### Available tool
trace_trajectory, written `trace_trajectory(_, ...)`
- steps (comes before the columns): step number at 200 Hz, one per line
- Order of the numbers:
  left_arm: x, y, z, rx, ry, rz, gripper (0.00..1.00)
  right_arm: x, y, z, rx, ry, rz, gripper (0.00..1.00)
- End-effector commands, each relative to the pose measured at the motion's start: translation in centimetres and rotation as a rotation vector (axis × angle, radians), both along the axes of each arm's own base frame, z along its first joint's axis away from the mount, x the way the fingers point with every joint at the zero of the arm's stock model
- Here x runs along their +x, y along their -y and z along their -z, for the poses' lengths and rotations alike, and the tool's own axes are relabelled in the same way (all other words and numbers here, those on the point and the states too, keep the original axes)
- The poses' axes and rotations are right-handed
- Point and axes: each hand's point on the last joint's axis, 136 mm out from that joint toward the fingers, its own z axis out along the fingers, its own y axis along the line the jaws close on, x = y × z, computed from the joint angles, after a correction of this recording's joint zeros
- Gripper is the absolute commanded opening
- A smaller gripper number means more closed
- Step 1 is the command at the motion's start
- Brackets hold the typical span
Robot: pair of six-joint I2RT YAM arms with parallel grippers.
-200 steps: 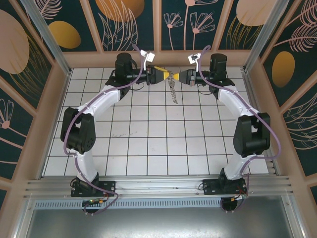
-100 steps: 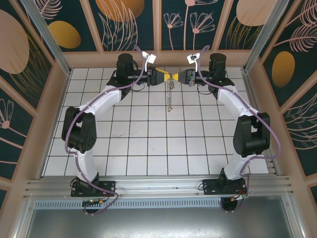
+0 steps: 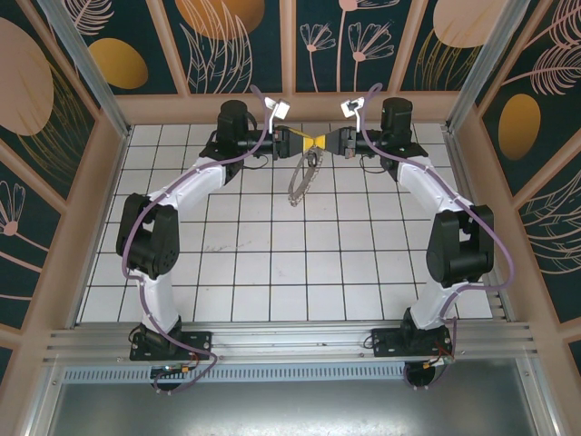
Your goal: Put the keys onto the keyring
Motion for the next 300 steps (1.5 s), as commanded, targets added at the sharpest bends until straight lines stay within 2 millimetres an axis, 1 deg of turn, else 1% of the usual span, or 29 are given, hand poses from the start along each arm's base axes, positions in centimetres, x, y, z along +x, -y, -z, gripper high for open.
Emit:
trace_trajectory(1,-0.4,0.7,-1.1,-0.033,0.05,0.034,0.15,-0.1,-0.5,-1.3,0.012,0.06,-0.032,0.0)
trace_trajectory(15,-0.6,0.8,-1.2,-0.036,0.053,0.04,0.1,-0.1,-0.5,-1.3,0.012,0.061,-0.032,0.0)
trace_trajectory(36,-0.8,0.9,-1.2,-0.037,0.057,0.048,0.0,-0.2,-0.5,-1.5,0.013,0.063,-0.03,0.0)
trace_trajectory(54,-1.0,1.0,-1.5,-0.042,0.063,0.047,0.0,-0.2,-0.5,-1.6,0.013,0.062,-0.027,0.0)
trace_trajectory(65,-1.0,1.0,-1.6,-0.049,0.067,0.041,0.0,-0.1,-0.4,-2.0,0.012,0.069,-0.01,0.0)
trace_trajectory(77,-1.1,0.8,-2.0,-0.063,0.072,0.035,0.0,-0.1,0.0,-2.4,0.008,0.081,0.027,0.16)
trace_trajectory(90,-1.2,0.7,-2.5,-0.079,0.073,0.026,0.0,-0.3,0.9,-2.9,0.009,0.101,0.073,0.27)
trace_trajectory(108,-1.3,0.6,-3.2,-0.105,0.076,0.022,0.0,-0.8,2.3,-3.6,0.023,0.119,0.146,0.33)
trace_trajectory(117,-1.4,0.5,-3.6,-0.119,0.078,0.022,0.0,-1.1,2.9,-3.6,0.028,0.122,0.178,0.35)
trace_trajectory(137,-1.8,0.4,-4.7,-0.148,0.085,0.022,0.0,-1.5,3.7,-2.6,0.017,0.12,0.263,0.37)
trace_trajectory(153,-2.2,0.3,-5.4,-0.167,0.09,0.026,0.0,-1.5,4.5,-1.4,0.002,0.116,0.34,0.4)
trace_trajectory(182,-3.1,0.1,-6.6,-0.186,0.105,0.037,0.0,-1.9,5.3,0.3,-0.013,0.125,0.404,0.42)
trace_trajectory(203,-3.6,0.0,-7.3,-0.196,0.117,0.044,0.0,-2.4,5.0,0.9,-0.016,0.134,0.396,0.45)
trace_trajectory(233,-4.2,0.1,-8.1,-0.207,0.125,0.058,0.0,-3.6,3.4,0.8,-0.038,0.186,0.353,0.47)
trace_trajectory(259,-4.7,0.3,-8.4,-0.211,0.128,0.071,0.0,-4.3,2.1,0.2,-0.053,0.239,0.334,0.47)
trace_trajectory(300,-5.3,0.6,-8.8,-0.216,0.133,0.086,0.0,-4.7,0.9,-1.2,-0.057,0.293,0.317,0.48)
